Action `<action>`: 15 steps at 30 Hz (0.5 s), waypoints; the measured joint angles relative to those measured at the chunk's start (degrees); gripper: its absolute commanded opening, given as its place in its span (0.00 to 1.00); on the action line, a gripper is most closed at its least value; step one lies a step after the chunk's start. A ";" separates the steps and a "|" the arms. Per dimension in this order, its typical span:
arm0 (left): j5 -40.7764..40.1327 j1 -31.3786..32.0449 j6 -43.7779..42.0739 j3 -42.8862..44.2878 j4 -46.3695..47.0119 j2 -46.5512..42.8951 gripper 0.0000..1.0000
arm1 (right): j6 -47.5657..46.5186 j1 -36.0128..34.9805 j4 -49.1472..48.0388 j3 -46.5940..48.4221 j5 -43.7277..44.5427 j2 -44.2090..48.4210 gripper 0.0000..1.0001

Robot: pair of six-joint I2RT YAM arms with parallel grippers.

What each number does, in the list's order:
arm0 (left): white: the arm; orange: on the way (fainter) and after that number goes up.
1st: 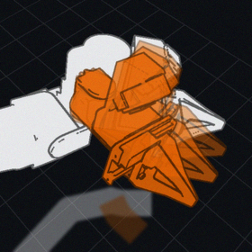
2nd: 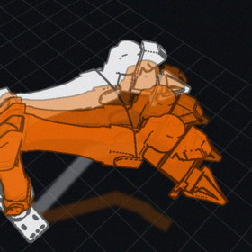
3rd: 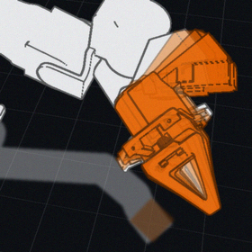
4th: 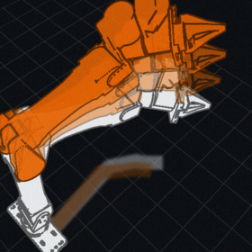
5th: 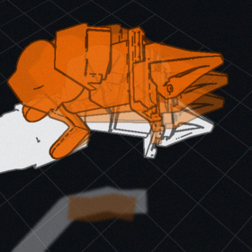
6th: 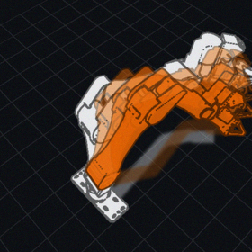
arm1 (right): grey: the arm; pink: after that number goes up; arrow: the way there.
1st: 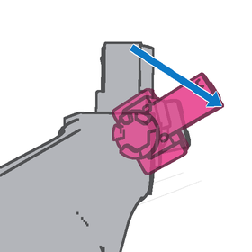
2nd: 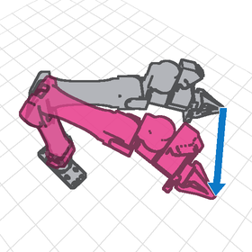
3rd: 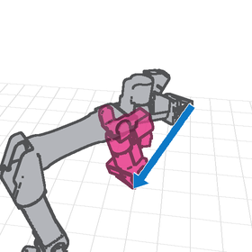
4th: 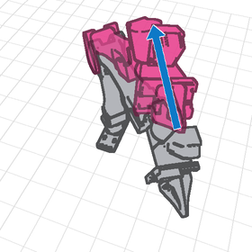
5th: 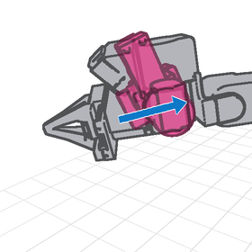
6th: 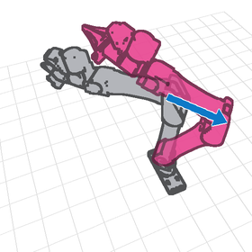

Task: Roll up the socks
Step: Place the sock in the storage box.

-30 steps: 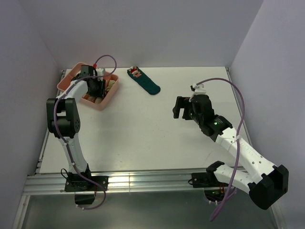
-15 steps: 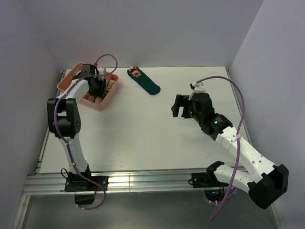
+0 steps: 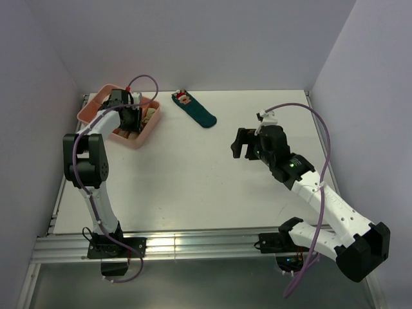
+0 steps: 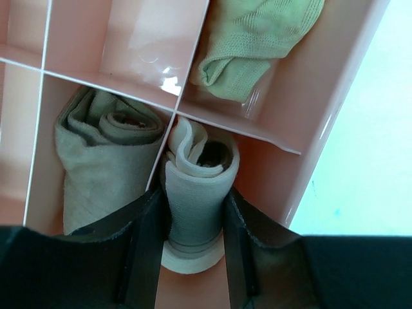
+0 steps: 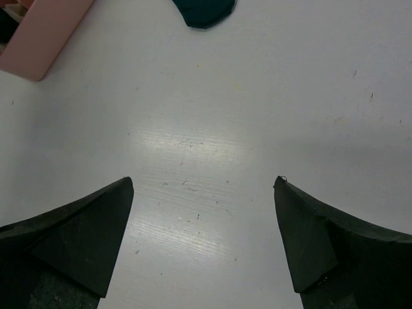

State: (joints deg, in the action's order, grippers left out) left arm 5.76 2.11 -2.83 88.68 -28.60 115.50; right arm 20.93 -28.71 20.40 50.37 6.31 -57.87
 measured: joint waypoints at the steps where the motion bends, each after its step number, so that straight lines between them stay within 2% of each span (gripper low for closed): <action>1: -0.28 0.07 0.09 -0.66 0.61 -0.55 0.41 | 0.04 0.00 0.00 0.00 0.02 0.07 0.96; 10: -4.09 1.68 -0.11 -7.87 5.27 -8.09 0.41 | 1.11 0.00 -0.04 0.00 -0.68 1.18 0.96; 12: -4.00 1.70 -0.07 -8.02 5.64 -8.09 0.36 | 1.36 0.02 -0.07 -0.02 -1.16 1.18 0.96; 15: -3.41 1.68 0.00 -8.44 6.10 -7.93 0.35 | 1.95 0.02 -0.07 -0.13 -1.57 1.29 0.96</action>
State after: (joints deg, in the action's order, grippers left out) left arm 2.35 3.79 -2.83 80.25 -22.50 107.57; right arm 22.87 -28.69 20.34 50.24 4.73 -56.58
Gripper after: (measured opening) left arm 0.386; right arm 0.962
